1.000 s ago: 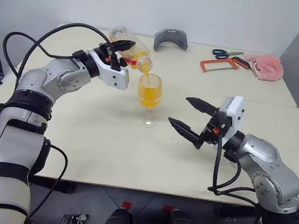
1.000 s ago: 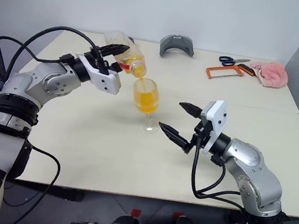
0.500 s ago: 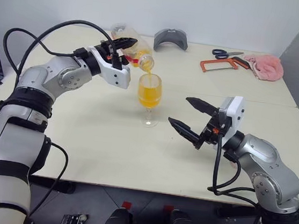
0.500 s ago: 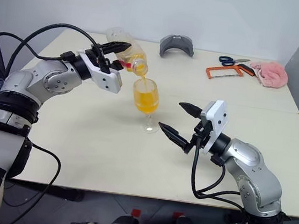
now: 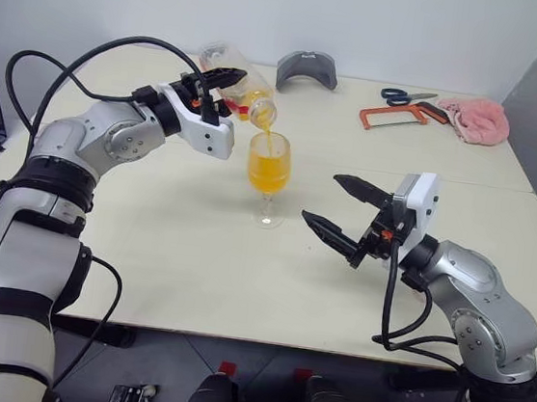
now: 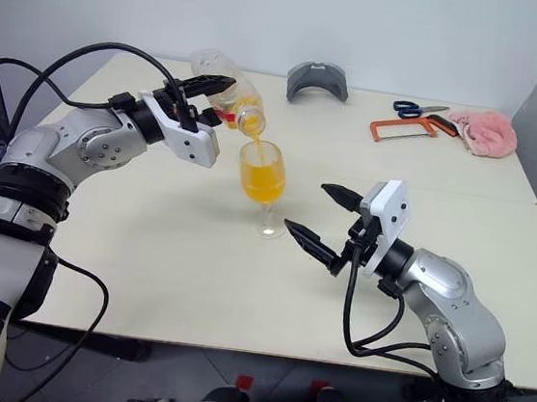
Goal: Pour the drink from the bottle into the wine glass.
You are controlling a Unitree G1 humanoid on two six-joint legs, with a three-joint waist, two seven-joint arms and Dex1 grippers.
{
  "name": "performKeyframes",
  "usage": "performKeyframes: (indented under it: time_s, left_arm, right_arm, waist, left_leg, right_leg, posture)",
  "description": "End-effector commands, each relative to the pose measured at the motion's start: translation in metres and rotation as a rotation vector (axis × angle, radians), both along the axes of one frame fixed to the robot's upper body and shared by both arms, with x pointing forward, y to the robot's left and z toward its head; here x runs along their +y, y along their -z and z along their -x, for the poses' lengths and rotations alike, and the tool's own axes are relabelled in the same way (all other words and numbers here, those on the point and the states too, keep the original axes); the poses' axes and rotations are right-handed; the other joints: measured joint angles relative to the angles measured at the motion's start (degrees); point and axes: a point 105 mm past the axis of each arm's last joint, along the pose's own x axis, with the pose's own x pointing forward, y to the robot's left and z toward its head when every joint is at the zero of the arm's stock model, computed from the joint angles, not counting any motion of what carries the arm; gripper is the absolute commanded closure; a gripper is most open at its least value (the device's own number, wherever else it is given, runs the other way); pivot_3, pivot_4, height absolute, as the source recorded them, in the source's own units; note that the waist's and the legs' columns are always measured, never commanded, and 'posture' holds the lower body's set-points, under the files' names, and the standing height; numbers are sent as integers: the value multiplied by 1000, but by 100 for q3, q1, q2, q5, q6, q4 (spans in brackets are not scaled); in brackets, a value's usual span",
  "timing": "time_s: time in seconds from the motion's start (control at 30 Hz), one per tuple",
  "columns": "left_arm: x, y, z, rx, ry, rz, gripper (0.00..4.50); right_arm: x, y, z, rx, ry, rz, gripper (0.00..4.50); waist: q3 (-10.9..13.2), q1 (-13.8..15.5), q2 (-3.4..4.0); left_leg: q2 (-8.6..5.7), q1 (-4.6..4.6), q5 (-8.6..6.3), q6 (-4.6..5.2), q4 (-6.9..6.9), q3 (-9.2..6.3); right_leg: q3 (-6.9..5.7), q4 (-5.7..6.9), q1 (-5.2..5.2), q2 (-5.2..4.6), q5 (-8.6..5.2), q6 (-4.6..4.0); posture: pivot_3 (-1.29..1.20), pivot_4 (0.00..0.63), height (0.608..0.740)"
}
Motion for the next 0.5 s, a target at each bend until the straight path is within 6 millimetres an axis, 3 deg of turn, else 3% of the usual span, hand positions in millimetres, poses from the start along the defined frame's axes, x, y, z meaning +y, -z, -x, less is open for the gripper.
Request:
performKeyframes:
  time_s: [0.03,0.5]
  left_arm:
    - [1,-22,3,-71,5,11,2829]
    - [2,-21,1,-43,-8,53,2829]
  right_arm:
    - [4,-10,7,-42,-28,-17,0]
    - [4,-9,6,-45,-31,-15,0]
  waist:
    - [0,0,0]
    - [0,0,0]
  left_leg:
    - [0,0,0,0,0,0]
    - [0,0,0,0,0,0]
  right_leg:
    - [0,0,0,0,0,0]
    - [0,0,0,0,0,0]
  posture:
    - [0,150,740]
    - [0,150,740]
